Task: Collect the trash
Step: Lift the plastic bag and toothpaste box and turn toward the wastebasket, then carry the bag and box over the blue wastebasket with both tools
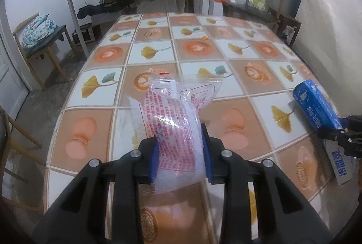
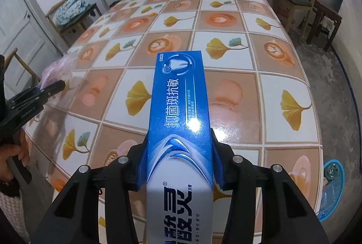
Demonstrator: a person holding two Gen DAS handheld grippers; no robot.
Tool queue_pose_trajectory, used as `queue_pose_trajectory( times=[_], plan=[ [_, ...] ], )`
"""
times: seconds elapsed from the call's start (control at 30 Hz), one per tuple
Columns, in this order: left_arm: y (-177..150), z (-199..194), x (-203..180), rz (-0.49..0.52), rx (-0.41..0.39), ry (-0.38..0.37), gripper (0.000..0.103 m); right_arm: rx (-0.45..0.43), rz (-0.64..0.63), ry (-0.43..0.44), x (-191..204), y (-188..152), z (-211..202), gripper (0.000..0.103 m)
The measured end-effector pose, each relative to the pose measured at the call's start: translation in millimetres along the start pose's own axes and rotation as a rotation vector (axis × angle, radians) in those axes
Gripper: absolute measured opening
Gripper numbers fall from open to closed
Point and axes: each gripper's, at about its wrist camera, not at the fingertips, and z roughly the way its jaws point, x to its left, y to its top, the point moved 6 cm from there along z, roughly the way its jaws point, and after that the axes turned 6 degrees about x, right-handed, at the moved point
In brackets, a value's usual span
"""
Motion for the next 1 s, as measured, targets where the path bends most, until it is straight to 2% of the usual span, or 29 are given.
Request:
queue_pose_trajectory(
  times=[0.27,0.47,0.6,0.77,0.83,0.93,1.0],
  plan=[
    [12,-30,-38,0.042,-0.048,-0.098,0.029,-0.084,0.088,0.047,-16,-9,-32,0.045],
    [26,-46,-103,0.149,-0.059,-0.184,0.029,-0.171,0.202,0.09,-55,-27,-64,0.045],
    [35,-52,-170,0.244,-0.058,-0.278,0.029,-0.224,0.3,0.077,-101,-48,-90,0.045],
    [36,-50,-265,0.368,-0.012,-0.429,0.029,-0.29,0.436,0.018,-171,-87,-121,0.045],
    [34,-47,-307,0.417,0.029,-0.503,0.029,-0.318,0.517,-0.031,-208,-113,-135,0.045],
    [32,-39,-369,0.442,0.14,-0.656,0.029,-0.339,0.635,-0.078,-255,-149,-147,0.045],
    [28,-32,-407,0.464,0.202,-0.714,0.029,-0.343,0.751,-0.096,-295,-183,-150,0.045]
  ],
)
